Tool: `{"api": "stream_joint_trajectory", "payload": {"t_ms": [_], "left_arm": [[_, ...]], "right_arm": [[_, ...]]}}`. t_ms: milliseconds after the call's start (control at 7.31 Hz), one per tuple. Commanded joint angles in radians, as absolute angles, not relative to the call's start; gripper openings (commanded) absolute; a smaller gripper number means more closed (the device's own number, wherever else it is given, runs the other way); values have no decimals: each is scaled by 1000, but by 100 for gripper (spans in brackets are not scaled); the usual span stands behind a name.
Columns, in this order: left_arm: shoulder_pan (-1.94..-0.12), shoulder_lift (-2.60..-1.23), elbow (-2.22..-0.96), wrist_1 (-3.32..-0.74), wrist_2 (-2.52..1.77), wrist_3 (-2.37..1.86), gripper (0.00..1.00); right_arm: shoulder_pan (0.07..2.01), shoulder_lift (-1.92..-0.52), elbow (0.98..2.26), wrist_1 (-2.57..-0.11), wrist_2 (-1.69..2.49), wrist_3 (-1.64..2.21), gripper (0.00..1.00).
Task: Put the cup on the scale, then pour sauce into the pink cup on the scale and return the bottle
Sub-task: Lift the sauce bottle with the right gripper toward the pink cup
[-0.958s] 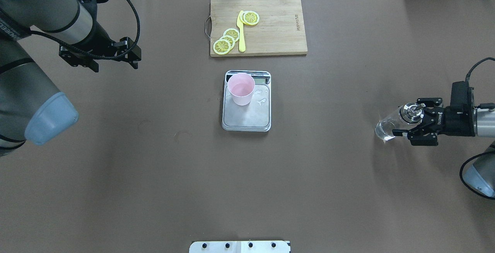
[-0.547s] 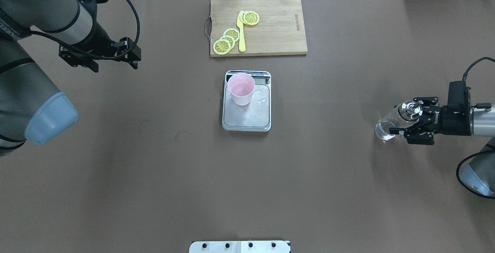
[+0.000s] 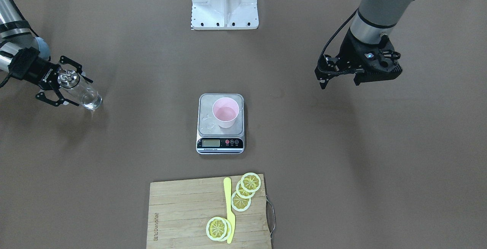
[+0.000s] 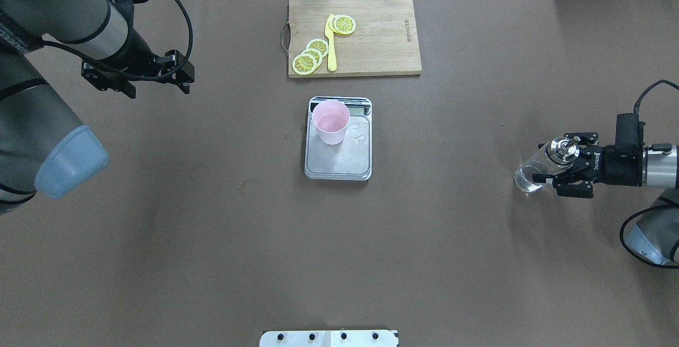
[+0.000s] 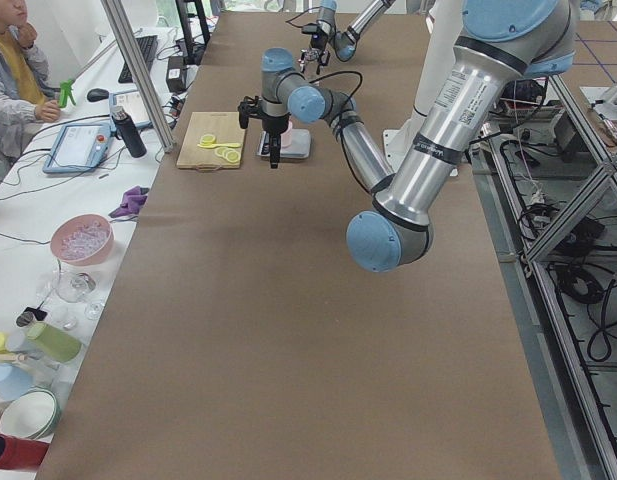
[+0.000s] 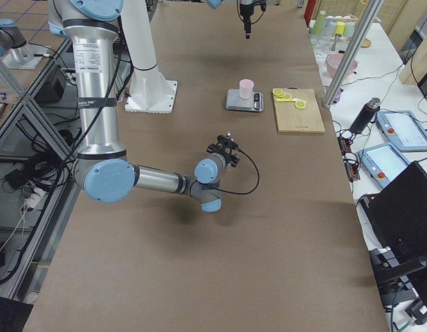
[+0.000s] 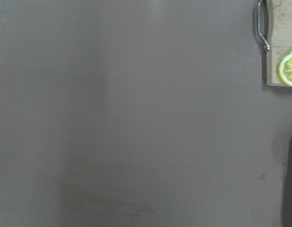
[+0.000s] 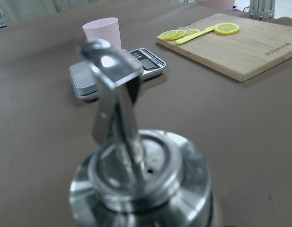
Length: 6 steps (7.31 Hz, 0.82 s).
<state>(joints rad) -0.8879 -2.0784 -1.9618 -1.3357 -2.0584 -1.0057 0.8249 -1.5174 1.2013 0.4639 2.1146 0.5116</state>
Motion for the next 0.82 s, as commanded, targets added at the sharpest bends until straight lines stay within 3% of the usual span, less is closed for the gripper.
{"api": "stream_joint_trajectory", "payload": {"t_ms": [0, 137, 274, 410, 547, 684], "left_arm": [[-887, -2101, -1960, -1296, -2057, -1006, 98], [-887, -2102, -1960, -1296, -2057, -1006, 98], [-887, -2102, -1959, -1296, -2057, -1006, 98], [-887, -2102, -1959, -1296, -2057, -1006, 98], [-887, -2102, -1959, -1296, -2057, -1006, 98], [-885, -2102, -1959, -1296, -2057, -1009, 98]], "right_arm": [[804, -1516, 1178, 535, 2082, 531, 83], [789, -1516, 1160, 563, 2062, 531, 78], [784, -1514, 1149, 581, 2057, 531, 54], [784, -1496, 1150, 581, 2057, 531, 20], [784, -1491, 1157, 583, 2056, 529, 6], [785, -1480, 1164, 592, 2039, 531, 0]]}}
